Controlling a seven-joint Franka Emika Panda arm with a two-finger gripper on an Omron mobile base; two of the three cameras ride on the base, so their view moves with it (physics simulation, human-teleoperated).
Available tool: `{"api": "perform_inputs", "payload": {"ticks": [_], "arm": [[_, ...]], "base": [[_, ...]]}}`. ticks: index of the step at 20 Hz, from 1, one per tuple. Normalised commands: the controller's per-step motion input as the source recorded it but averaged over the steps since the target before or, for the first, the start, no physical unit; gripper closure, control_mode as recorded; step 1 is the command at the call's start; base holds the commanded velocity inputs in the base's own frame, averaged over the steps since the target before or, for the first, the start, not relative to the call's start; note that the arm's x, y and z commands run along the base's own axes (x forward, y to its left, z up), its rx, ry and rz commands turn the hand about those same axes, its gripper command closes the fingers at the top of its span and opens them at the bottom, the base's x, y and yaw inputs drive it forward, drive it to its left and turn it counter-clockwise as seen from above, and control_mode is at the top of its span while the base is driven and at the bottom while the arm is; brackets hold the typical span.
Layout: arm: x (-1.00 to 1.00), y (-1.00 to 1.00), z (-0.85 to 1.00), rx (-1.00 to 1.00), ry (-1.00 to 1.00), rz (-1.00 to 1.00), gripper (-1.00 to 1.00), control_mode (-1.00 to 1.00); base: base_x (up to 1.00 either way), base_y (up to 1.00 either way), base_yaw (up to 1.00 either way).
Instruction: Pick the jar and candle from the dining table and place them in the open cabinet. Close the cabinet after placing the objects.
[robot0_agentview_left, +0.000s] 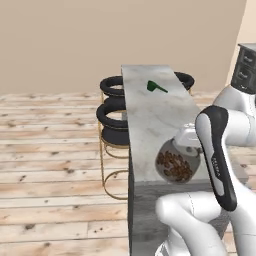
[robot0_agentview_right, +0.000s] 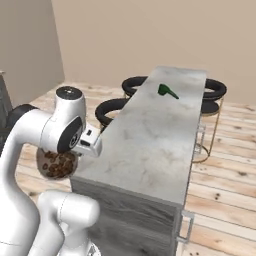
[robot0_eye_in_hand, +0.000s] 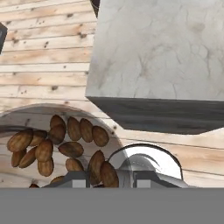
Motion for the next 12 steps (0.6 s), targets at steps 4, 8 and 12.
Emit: {"api": "perform_inputs", "payload": {"ticks": [4,8,12], "arm": [[0.00,0.00,0.00,0.00,0.00,0.00,1.00,1.00],[0.00,0.00,0.00,0.00,0.00,0.00,1.00,1.00],[0.00,0.00,0.00,0.00,0.00,0.00,1.00,1.00]], "base": [[-0.15,1.00,0.71],[0.00,0.96,0.83],[0.03,0.86,0.82]]}}
